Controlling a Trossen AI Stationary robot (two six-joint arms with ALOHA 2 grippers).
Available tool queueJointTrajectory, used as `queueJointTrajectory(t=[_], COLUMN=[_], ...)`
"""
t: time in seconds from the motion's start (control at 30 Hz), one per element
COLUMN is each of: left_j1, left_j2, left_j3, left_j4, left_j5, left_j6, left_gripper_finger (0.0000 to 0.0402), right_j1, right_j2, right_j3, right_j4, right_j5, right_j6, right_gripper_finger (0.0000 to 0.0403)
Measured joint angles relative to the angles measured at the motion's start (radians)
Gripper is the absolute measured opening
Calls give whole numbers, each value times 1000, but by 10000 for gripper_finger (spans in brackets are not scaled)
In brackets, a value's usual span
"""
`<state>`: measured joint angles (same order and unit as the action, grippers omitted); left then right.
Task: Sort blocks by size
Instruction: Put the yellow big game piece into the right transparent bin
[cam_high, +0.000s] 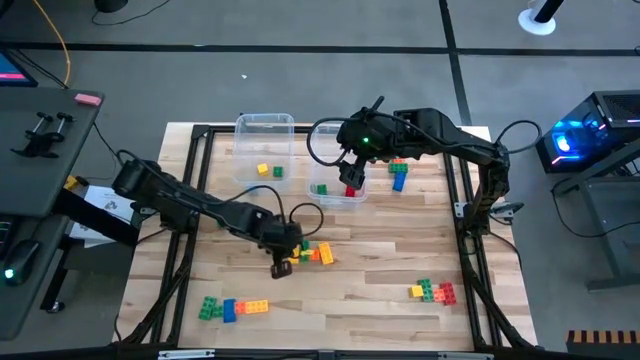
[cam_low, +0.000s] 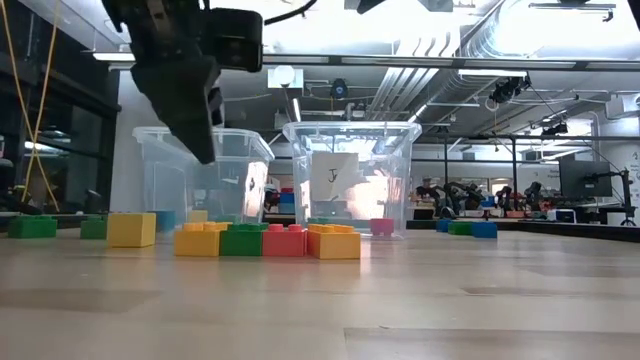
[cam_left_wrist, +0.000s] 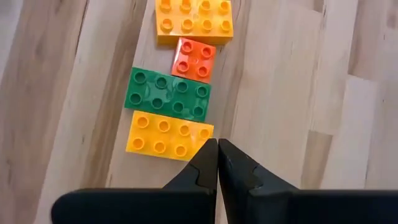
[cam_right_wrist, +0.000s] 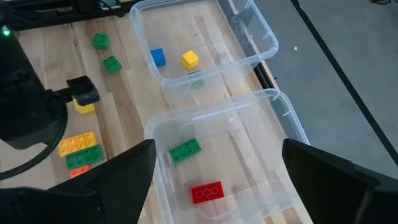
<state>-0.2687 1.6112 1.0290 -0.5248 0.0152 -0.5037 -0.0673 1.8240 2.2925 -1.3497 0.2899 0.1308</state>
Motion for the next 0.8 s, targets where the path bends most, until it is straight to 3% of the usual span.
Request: queueJointTrajectory(t=[0.37, 0.8], left_j1=[2, -2], left_j2=[109, 112], left_j3=[-1, -1], left_j4=[136, 96], left_j5=[98, -50], left_j6=[-204, -335], left_gripper_finger=[0, 0], right_j1=[0, 0], right_j2=[0, 0], right_j3=[0, 0], right_j4=[1, 10], right_j5=[0, 0], right_j6=[0, -8], right_gripper_finger=[346, 346])
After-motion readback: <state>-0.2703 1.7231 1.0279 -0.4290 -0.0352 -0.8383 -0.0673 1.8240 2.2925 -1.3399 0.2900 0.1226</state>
